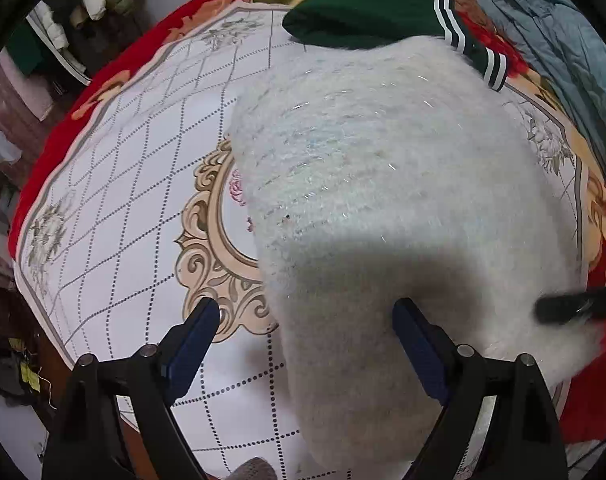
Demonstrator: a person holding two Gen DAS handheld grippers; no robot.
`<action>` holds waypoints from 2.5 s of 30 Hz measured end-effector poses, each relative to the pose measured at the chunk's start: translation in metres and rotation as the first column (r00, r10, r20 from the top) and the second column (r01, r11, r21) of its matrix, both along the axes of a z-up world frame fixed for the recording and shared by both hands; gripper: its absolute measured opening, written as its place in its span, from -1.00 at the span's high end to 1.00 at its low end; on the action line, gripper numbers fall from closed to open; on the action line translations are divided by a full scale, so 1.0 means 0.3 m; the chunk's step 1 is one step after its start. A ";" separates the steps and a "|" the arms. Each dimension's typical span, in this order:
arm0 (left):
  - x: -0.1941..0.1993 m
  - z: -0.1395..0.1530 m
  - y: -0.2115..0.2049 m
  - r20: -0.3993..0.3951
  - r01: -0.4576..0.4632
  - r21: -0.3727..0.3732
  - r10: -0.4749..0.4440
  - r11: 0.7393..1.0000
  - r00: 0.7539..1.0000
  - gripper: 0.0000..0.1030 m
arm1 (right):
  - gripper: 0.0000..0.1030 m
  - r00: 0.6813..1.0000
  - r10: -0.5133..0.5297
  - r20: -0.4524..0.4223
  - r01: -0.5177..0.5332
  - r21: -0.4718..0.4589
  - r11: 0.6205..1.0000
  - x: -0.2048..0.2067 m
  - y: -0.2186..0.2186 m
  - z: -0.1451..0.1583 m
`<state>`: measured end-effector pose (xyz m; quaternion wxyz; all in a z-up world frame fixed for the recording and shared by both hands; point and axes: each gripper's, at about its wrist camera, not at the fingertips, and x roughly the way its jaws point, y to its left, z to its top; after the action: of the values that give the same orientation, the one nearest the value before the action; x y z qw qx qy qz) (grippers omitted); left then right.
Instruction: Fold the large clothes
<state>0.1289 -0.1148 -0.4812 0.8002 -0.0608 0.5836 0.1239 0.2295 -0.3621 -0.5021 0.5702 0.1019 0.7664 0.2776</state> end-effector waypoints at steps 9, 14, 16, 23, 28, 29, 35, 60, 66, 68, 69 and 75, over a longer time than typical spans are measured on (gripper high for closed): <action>0.117 0.127 0.042 0.072 0.012 0.038 -0.015 0.999 0.997 -0.76 | -0.39 0.997 -0.041 0.061 0.049 -0.144 0.988 0.030 0.081 0.019; 0.263 0.072 0.127 0.059 0.009 0.014 -0.010 1.000 0.998 -0.76 | -0.26 0.988 -0.128 0.089 0.134 -0.063 0.989 0.042 0.066 0.205; 0.300 0.049 0.150 0.050 0.017 -0.035 -0.015 0.999 0.999 -0.76 | -0.04 0.990 -0.103 0.099 0.101 0.024 0.995 0.021 0.108 0.283; 0.382 -0.001 0.153 -0.001 0.083 -0.062 -0.083 0.995 0.997 -0.80 | 0.29 0.996 0.081 -0.033 -0.080 0.034 0.996 -0.232 0.319 0.080; 0.405 -0.042 0.143 -0.008 0.105 -0.076 -0.106 0.992 0.994 -1.00 | 0.98 0.991 0.057 -0.125 -0.068 -0.089 0.994 -0.292 0.338 -0.171; 0.403 -0.036 0.150 -0.005 0.096 -0.080 -0.097 0.992 0.995 -1.00 | 0.97 0.989 0.067 -0.132 -0.079 -0.085 0.993 -0.293 0.346 -0.155; 0.245 0.132 0.233 0.118 -0.075 -0.100 0.087 0.992 0.989 -1.00 | 0.33 0.997 0.049 -0.052 -0.049 -0.006 0.999 -0.246 0.285 0.042; 0.038 -0.034 0.179 -0.083 -0.227 -0.042 0.223 0.973 0.971 -1.00 | 0.57 0.980 0.147 0.136 -0.140 -0.061 0.988 0.362 0.538 -0.109; -0.024 0.007 0.270 0.003 -0.311 -0.274 0.324 0.910 0.946 -1.00 | -0.94 0.959 0.151 0.241 -0.161 0.021 0.987 0.418 0.384 0.049; -0.026 -0.040 0.290 -0.019 -0.328 -0.377 0.347 0.866 0.938 -1.00 | -0.94 0.961 0.145 0.234 -0.148 -0.006 0.989 0.448 0.296 0.022; -0.024 -0.072 0.290 -0.033 -0.334 -0.436 0.357 0.835 0.934 -1.00 | -0.94 0.972 0.142 0.186 -0.141 -0.014 0.990 0.461 0.260 -0.035; 0.022 -0.143 0.263 -0.057 -0.303 -0.536 0.324 0.788 0.944 -1.00 | -0.29 0.983 0.179 -0.049 -0.174 0.088 0.981 0.388 0.221 -0.279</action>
<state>0.1356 -0.0361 -0.5239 0.7301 -0.3807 0.5610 0.0853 0.3458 -0.2957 -0.5857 0.5166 0.0650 0.7761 0.3558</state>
